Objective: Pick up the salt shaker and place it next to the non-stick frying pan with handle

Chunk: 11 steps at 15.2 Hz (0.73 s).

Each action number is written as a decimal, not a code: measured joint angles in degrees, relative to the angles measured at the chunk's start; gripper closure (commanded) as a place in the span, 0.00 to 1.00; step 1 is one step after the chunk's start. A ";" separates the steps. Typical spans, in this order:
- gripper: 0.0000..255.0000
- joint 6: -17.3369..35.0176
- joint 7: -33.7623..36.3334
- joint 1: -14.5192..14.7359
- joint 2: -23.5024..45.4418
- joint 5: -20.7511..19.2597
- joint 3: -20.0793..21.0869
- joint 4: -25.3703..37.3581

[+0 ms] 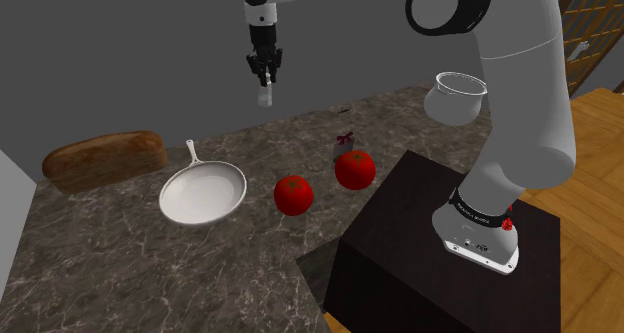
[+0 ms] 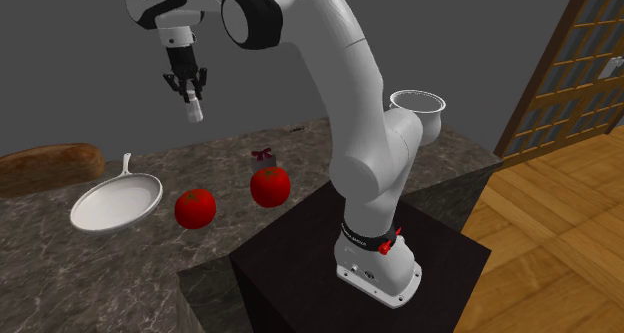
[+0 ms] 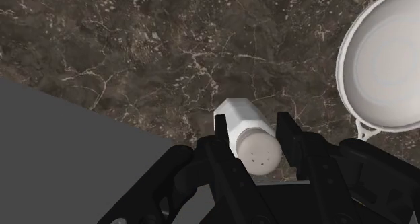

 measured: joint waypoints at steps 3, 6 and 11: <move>1.00 1.51 -0.03 0.08 0.78 0.08 0.06 -0.73; 1.00 3.51 -0.18 0.16 1.06 0.16 0.09 -2.48; 1.00 6.95 -0.48 0.24 1.98 0.32 0.17 -5.00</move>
